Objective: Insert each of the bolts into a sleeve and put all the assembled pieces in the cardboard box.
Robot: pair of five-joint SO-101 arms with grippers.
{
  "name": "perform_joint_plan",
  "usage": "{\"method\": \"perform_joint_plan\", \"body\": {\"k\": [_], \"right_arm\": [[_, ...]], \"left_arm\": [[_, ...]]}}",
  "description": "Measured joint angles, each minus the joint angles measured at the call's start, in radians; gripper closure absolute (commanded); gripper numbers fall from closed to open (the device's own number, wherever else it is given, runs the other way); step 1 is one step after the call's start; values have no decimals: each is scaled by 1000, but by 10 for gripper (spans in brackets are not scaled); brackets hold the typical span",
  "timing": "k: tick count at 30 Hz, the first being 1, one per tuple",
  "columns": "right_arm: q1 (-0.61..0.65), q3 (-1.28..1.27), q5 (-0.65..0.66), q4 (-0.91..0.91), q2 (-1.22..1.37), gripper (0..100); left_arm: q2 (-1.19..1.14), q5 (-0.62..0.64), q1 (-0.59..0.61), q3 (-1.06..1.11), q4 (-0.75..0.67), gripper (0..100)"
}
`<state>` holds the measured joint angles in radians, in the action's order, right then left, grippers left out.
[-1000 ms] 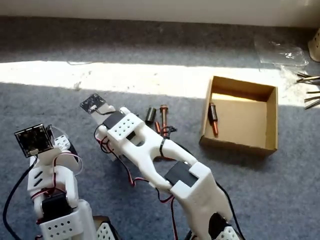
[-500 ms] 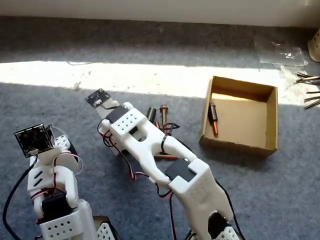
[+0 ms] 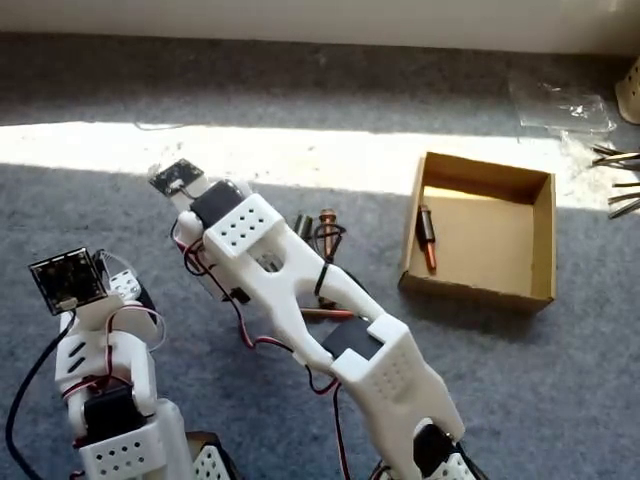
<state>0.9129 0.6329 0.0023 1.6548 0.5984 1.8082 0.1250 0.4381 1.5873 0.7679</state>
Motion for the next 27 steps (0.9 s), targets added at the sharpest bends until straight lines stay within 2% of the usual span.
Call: {"method": "perform_joint_plan", "body": {"k": [6, 15, 22, 27], "right_arm": [[-52, 198, 0, 84, 0, 994], [-183, 210, 0, 86, -207, 994], [-279, 71, 0, 89, -519, 994], [-322, -129, 155, 89, -729, 994]], "left_arm": [[0, 0, -18, 0, 0, 979], [0, 0, -25, 0, 0, 979], [0, 0, -29, 0, 0, 979], [0, 0, -100, 0, 0, 979]]}}
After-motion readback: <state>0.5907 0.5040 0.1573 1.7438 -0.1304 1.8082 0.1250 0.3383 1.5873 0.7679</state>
